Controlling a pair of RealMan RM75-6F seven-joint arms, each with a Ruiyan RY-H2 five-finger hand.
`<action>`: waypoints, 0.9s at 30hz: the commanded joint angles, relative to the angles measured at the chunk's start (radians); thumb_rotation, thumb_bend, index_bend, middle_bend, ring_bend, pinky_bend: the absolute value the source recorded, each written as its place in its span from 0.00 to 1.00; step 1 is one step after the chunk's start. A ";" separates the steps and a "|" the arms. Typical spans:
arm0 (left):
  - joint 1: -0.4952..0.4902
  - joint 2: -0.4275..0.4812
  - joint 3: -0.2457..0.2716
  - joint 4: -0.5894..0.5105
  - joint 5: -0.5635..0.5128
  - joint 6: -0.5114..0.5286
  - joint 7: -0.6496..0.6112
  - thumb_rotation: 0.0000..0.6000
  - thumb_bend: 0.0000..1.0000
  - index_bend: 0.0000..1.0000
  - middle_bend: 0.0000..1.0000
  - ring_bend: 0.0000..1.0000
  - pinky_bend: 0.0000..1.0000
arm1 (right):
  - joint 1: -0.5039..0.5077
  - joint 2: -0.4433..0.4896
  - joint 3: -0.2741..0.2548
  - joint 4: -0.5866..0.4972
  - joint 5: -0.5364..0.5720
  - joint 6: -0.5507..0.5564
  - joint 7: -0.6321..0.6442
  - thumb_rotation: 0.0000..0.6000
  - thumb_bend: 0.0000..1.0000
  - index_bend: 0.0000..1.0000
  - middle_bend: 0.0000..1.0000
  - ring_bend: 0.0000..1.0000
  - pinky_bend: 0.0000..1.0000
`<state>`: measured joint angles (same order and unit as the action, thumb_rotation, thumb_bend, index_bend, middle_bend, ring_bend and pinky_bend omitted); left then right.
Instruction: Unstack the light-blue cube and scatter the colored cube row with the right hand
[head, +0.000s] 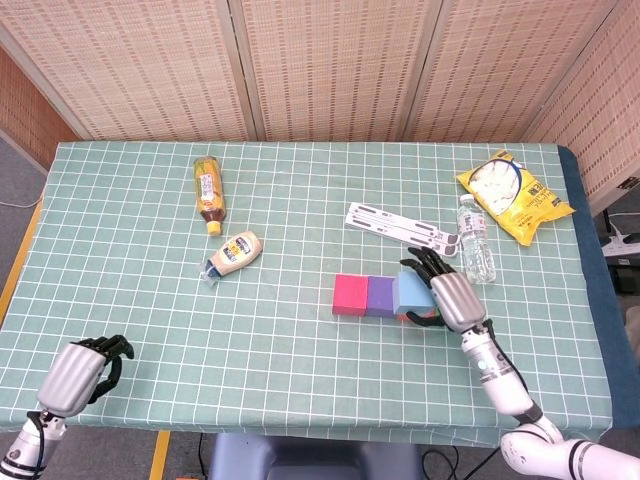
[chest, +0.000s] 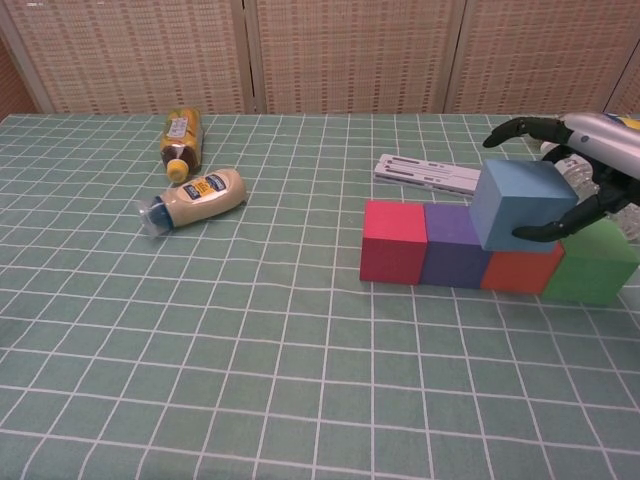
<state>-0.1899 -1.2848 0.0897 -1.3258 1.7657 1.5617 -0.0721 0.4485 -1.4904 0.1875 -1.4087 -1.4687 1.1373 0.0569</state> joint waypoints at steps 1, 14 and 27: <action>0.001 0.001 -0.001 -0.001 0.002 0.004 -0.001 1.00 0.74 0.53 0.49 0.59 0.73 | 0.002 -0.021 -0.007 0.028 -0.015 0.030 0.006 1.00 0.06 0.32 0.28 0.24 0.46; 0.003 0.003 -0.001 -0.006 0.005 0.002 0.001 1.00 0.74 0.53 0.49 0.59 0.73 | -0.118 -0.004 -0.054 0.123 -0.127 0.354 -0.198 1.00 0.09 0.70 0.65 0.63 0.84; -0.001 0.000 0.003 -0.014 0.005 -0.020 0.014 1.00 0.74 0.53 0.49 0.59 0.73 | -0.333 0.214 -0.166 -0.030 0.048 0.334 -0.356 1.00 0.09 0.65 0.64 0.56 0.78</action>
<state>-0.1911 -1.2845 0.0928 -1.3399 1.7709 1.5420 -0.0575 0.1276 -1.2901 0.0335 -1.4265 -1.4312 1.4829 -0.2949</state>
